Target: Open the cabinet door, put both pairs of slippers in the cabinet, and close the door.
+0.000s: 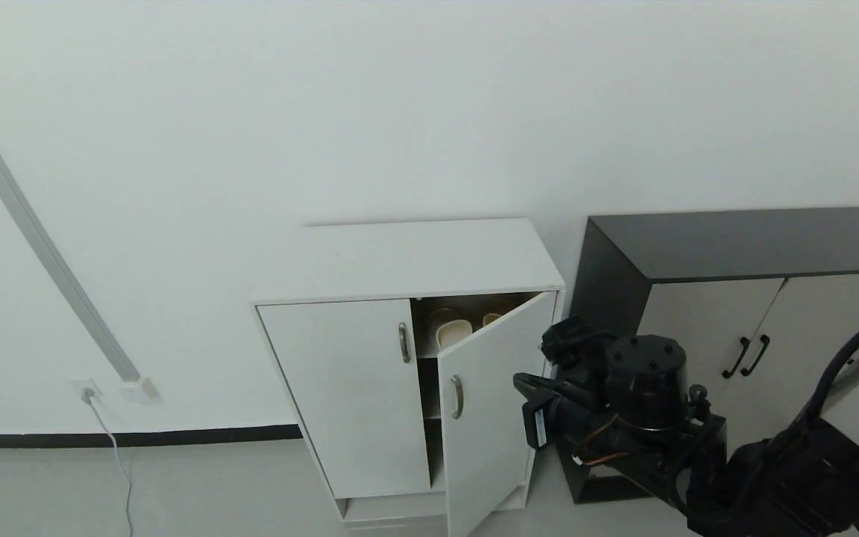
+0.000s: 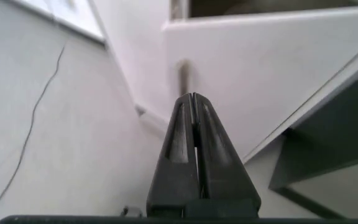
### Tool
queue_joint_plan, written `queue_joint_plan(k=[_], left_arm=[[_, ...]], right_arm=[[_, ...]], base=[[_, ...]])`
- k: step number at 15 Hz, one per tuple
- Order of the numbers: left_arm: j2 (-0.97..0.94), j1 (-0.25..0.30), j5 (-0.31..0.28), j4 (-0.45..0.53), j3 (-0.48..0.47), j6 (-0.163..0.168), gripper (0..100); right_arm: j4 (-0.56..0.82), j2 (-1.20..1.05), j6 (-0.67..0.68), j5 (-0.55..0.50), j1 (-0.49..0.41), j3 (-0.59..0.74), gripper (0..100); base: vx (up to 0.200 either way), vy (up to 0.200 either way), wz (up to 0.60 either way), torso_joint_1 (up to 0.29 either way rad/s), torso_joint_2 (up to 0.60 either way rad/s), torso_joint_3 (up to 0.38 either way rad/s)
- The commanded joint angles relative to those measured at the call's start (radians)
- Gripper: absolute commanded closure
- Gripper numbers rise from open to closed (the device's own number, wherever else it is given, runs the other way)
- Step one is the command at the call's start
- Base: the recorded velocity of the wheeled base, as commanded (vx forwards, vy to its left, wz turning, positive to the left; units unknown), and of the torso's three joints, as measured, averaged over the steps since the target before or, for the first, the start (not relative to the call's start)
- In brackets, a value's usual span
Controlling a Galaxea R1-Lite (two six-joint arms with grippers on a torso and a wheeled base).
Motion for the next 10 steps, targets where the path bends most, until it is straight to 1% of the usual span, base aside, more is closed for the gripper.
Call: queue_joint_plan(k=[1, 2, 3, 5, 9, 10], left_arm=[[0.001, -0.001, -0.001, 0.0, 0.0, 0.002, 100], [0.001, -0.001, -0.001, 0.0, 0.0, 0.002, 100], [0.001, -0.001, -0.001, 0.0, 0.0, 0.002, 100], [0.001, -0.001, -0.001, 0.0, 0.0, 0.002, 100], [0.001, -0.001, -0.005, 0.0, 0.0, 0.005, 100], [0.001, -0.001, -0.005, 0.0, 0.0, 0.005, 100]], right_arm=[[-0.057, 0.04, -0.003, 0.043, 0.002, 0.101, 100], [-0.069, 0.035, -0.003, 0.104, -0.001, 0.157, 100], [-0.117, 0.035, -0.005, 0.14, -0.001, 0.205, 100], [-0.229, 0.06, -0.008, 0.143, -0.001, 0.277, 100], [-0.32, 0.103, -0.02, 0.143, -0.001, 0.346, 100], [-0.324, 0.104, -0.02, 0.143, -0.001, 0.349, 100]], base=[[0.0, 0.0, 0.0, 0.0, 0.0, 0.0], [0.0, 0.0, 0.0, 0.0, 0.0, 0.0], [0.0, 0.0, 0.0, 0.0, 0.0, 0.0], [0.0, 0.0, 0.0, 0.0, 0.0, 0.0], [0.0, 0.0, 0.0, 0.0, 0.0, 0.0], [0.2, 0.0, 0.0, 0.002, 0.0, 0.012]])
